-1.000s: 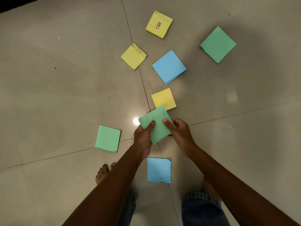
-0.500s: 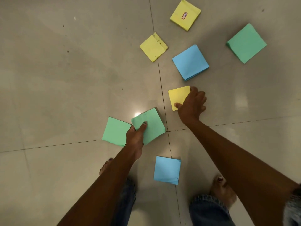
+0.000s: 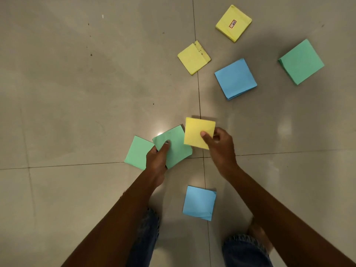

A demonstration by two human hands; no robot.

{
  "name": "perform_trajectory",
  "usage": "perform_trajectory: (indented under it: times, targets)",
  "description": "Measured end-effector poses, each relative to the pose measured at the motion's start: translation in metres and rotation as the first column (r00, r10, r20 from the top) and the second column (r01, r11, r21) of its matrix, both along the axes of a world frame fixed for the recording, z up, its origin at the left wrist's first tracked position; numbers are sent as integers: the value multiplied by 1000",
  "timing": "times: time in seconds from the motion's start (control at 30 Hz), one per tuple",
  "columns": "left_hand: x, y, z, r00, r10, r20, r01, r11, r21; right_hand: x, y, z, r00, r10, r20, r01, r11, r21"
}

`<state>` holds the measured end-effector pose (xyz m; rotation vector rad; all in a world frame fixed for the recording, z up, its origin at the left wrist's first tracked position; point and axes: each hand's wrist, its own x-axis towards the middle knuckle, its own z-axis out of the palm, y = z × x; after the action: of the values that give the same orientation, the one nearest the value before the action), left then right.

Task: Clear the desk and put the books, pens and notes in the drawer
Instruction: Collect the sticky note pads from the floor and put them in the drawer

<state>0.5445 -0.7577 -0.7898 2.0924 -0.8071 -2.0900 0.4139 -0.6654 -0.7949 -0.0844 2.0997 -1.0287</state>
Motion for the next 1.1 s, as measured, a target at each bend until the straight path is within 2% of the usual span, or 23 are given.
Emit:
perform_trajectory:
  times: [0.07, 0.13, 0.23, 0.37, 0.43, 0.5, 0.57, 0.7, 0.73, 0.83, 0.93, 0.97, 1.03, 1.07, 1.1]
  targets:
    - [1, -4, 2, 998, 20, -64, -18, 999, 31, 16, -4, 0, 994, 107, 36, -108, 994, 32]
    - [3, -7, 4, 992, 48, -120, -40, 997, 61, 28, -11, -3, 963, 269, 16, -268, 948, 171]
    - [10, -7, 2, 996, -25, -84, 27, 999, 25, 41, -26, -7, 888, 460, 6, -440, 846, 300]
    - [27, -11, -4, 999, -13, 39, 16, 997, -80, 56, -31, -13, 916, 385, -116, -356, 911, 208]
    - [36, -17, -6, 997, 31, 67, -23, 992, -121, 64, -15, -14, 872, 449, -195, -401, 884, 240]
    - [44, -21, -7, 995, 50, 85, -37, 988, -148, 73, 12, -18, 688, 686, -234, -584, 716, 381]
    - [50, -24, -8, 994, 65, 92, -49, 985, -168, 83, 41, -23, 479, 860, -176, -714, 499, 491]
    - [55, -24, -6, 994, 78, 76, -64, 982, -180, 110, 78, -25, 187, 982, 19, -802, 142, 580]
    - [55, -23, -6, 995, 79, 68, -66, 982, -177, 117, 86, -27, 146, 989, 10, -781, 109, 615]
    - [56, -23, -4, 997, 69, 38, -62, 985, -162, 123, 90, -32, 130, 990, -60, -731, 137, 669]
    - [59, -28, -1, 998, 56, -6, -57, 990, -132, 123, 74, -23, 209, 976, -67, -724, 200, 660]
    - [60, -30, 1, 998, 52, -23, -54, 992, -114, 121, 68, -19, 222, 974, -38, -741, 194, 643]
    - [63, -33, 2, 998, 45, -54, -49, 996, -80, 113, 59, -24, 266, 961, 69, -809, 184, 558]
    - [65, -34, 3, 997, 45, -65, -50, 996, -70, 108, 54, -24, 320, 940, 119, -856, 234, 460]
    - [67, -36, 3, 996, 50, -70, -54, 996, -64, 100, 44, -19, 416, 889, 193, -878, 336, 341]
